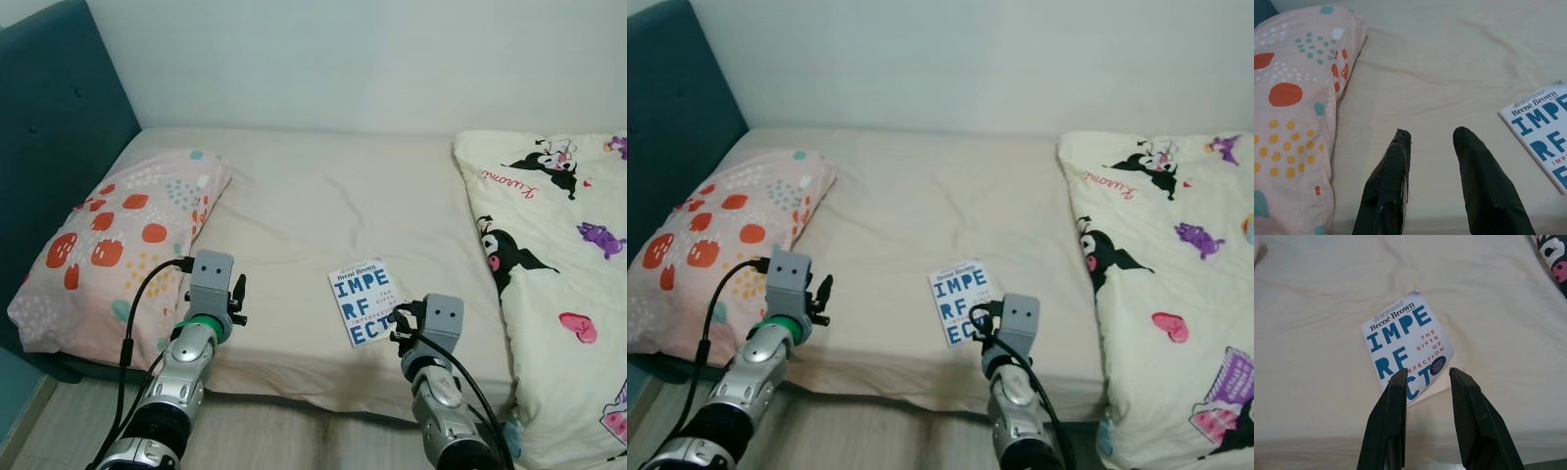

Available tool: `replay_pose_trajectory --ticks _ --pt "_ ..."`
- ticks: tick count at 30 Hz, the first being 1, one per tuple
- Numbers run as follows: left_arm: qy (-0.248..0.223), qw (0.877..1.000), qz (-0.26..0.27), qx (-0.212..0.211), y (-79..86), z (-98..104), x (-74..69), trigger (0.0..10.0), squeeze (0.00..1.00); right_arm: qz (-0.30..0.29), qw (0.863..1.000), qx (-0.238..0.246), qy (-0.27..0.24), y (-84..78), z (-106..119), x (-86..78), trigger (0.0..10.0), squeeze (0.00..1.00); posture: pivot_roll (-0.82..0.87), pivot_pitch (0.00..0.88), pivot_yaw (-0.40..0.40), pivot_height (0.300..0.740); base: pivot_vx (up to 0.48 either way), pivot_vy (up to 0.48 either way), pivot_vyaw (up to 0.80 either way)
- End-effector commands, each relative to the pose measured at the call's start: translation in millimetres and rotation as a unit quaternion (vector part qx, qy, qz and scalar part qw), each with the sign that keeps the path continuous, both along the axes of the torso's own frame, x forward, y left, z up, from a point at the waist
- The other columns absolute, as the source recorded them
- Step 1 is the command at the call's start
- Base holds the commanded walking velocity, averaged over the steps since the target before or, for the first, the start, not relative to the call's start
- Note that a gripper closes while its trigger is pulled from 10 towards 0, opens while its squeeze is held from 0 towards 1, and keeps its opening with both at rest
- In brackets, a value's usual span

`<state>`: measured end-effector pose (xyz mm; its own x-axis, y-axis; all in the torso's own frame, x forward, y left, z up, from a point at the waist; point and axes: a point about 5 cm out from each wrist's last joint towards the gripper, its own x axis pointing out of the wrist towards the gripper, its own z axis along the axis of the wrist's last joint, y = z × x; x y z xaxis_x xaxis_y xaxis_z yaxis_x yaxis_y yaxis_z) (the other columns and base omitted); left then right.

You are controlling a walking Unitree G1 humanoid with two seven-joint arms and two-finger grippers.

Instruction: Clean up the room

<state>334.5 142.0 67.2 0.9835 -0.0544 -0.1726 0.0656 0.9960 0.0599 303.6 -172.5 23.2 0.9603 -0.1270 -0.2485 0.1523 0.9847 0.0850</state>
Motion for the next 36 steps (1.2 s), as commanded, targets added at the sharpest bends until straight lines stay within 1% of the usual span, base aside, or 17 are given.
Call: replay_pose_trajectory --ticks 1,14,24,30,31,36 --pt "0.006 1.000 0.002 0.002 2.2 -2.7 -1.5 10.0 0.00 -0.006 1.000 0.005 0.004 -0.5 -4.0 -4.1 10.0 0.00 0.01 0.000 0.148 0.740 0.000 0.000 0.00" --pt "-0.003 1.000 -0.004 -0.005 2.1 0.9 -0.5 10.0 0.00 -0.006 1.000 0.004 0.003 0.2 -3.0 -2.9 10.0 0.00 0.01 0.000 0.141 0.740 0.000 0.000 0.00" --pt "-0.009 1.000 -0.006 -0.011 1.7 1.9 -1.4 10.0 0.00 -0.010 1.000 0.004 0.009 -1.6 -4.2 -3.4 10.0 0.00 0.01 0.000 0.137 0.740 0.295 0.000 0.00" --pt "-0.009 1.000 -0.007 -0.010 1.8 1.8 -1.4 10.0 0.00 -0.009 1.000 0.005 0.010 -0.9 -4.6 -3.5 10.0 0.00 0.01 0.000 0.137 0.740 0.323 0.000 -0.72" --pt "-0.010 1.000 -0.007 -0.010 2.0 1.9 -1.6 10.0 0.00 -0.003 1.000 -0.006 0.015 -0.2 -5.2 -3.7 10.0 0.00 0.01 0.000 0.138 0.740 0.326 0.000 0.00" --pt "-0.009 1.000 -0.009 -0.010 1.8 1.7 -2.0 10.0 0.00 -0.005 1.000 -0.001 0.013 0.2 -6.0 -4.8 10.0 0.00 0.01 0.000 0.140 0.740 0.315 0.000 0.00"
